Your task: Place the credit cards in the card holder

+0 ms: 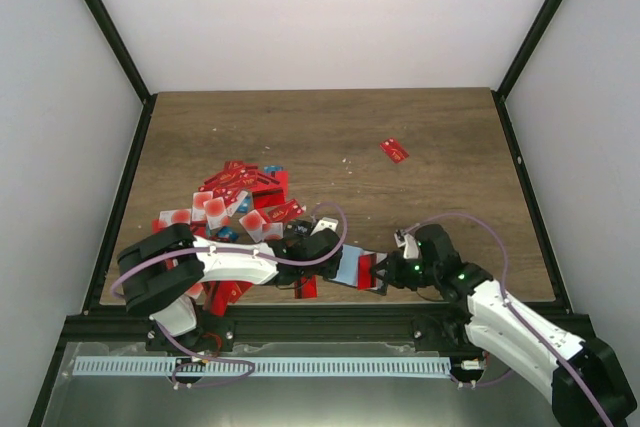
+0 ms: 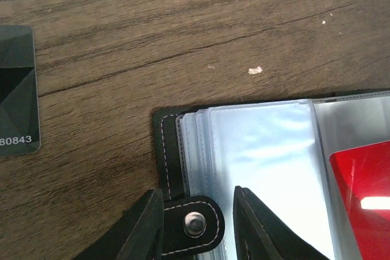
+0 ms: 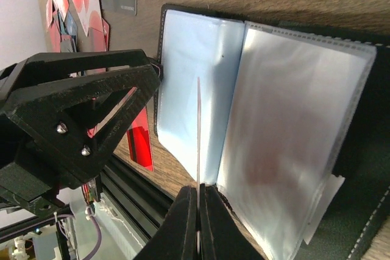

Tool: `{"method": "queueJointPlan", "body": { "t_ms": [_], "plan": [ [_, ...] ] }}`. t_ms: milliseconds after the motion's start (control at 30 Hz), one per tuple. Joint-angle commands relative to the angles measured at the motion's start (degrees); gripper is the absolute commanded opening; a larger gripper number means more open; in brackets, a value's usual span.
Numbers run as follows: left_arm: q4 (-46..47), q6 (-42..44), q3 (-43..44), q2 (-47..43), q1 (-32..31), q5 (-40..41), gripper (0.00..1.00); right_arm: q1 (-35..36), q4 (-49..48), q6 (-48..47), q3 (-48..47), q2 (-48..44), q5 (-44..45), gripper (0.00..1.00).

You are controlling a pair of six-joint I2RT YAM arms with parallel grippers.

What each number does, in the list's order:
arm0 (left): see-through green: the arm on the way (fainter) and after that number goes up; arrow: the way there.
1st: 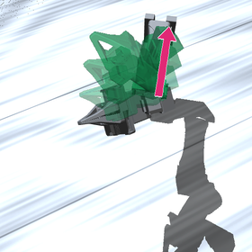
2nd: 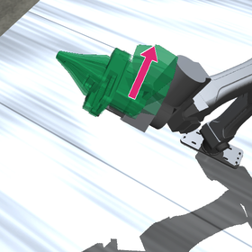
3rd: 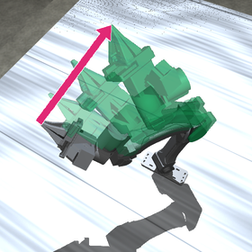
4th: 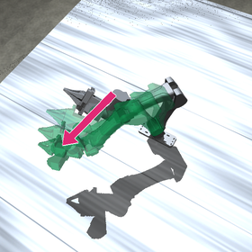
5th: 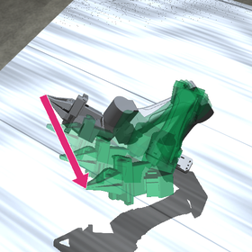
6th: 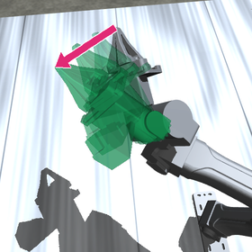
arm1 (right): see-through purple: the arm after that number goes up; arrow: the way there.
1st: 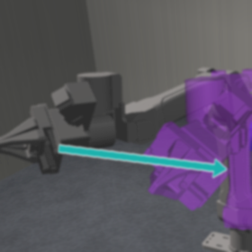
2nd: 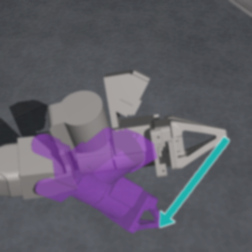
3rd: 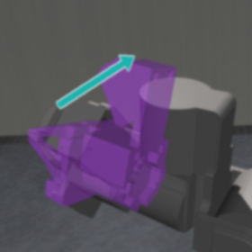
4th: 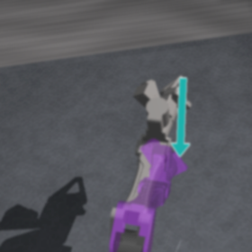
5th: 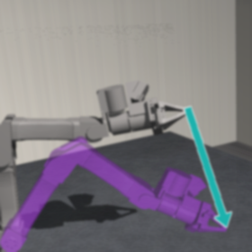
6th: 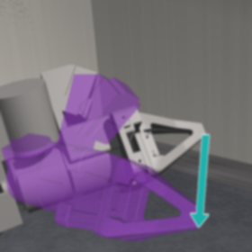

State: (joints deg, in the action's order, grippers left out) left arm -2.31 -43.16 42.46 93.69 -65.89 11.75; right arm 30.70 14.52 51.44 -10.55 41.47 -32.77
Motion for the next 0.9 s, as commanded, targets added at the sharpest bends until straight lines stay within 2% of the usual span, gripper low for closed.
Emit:
{"method": "queueJointPlan", "body": {
  "t_ms": [0,333,867],
  "plan": [
    [-1.3,-0.1,0.3,1.3,-0.2,1.3,0.34,-1.1,1.8,-0.9,0.2,-2.1,1.1,0.01],
    [-1.5,-0.2,0.2,2.0,-0.2,1.7,0.23,-1.2,0.9,-0.3,1.2,-0.4,2.3,0.01],
    [-1.2,-0.2,0.1,2.5,-0.2,1.3,0.19,-1.4,-5.2,-0.1,2.4,2.4,-0.9,0.01]
  ]
}}
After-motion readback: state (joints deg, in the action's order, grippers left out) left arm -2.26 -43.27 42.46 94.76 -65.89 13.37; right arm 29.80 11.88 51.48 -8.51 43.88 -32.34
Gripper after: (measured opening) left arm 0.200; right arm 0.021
